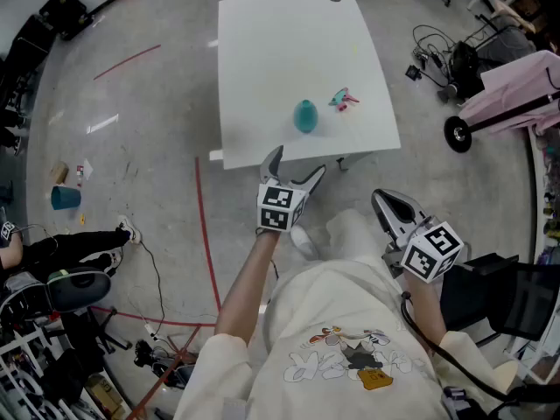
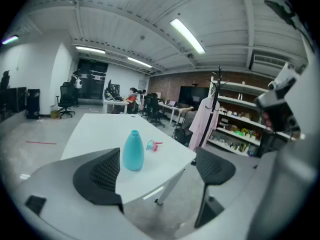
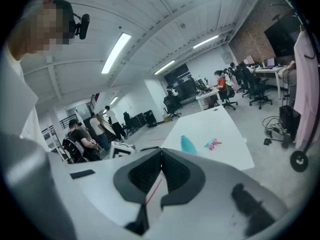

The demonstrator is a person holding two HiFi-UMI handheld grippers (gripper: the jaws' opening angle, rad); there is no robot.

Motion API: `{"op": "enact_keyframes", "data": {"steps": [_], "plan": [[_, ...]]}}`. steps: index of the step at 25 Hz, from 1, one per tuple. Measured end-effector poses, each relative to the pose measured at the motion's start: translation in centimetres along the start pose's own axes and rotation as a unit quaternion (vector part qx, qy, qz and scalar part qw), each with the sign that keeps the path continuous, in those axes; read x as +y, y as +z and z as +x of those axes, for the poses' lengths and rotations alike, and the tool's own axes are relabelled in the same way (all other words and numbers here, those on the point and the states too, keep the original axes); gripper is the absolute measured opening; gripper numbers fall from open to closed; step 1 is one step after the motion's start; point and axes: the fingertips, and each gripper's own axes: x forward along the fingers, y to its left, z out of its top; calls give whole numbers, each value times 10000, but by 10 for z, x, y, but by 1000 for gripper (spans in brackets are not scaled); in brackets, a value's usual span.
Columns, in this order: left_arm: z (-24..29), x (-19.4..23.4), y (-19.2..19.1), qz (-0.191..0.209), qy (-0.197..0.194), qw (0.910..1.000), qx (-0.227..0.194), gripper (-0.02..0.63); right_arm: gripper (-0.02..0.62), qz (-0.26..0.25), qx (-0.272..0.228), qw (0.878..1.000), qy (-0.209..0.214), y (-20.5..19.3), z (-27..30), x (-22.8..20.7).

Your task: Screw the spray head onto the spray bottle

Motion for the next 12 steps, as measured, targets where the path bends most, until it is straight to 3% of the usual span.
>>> {"op": "enact_keyframes", "data": {"steps": [3, 8, 12], "plan": [[58, 48, -17, 576, 17, 9983, 127, 466, 5, 24, 203, 9997, -163, -12, 0, -16], [146, 91, -53, 828, -47, 9965, 118, 475, 5, 390, 678, 9955, -537, -20, -4, -62], [179, 107, -46, 1175, 40, 9931, -57, 477, 5, 248, 766, 9948, -629, 5, 11, -95]]}}
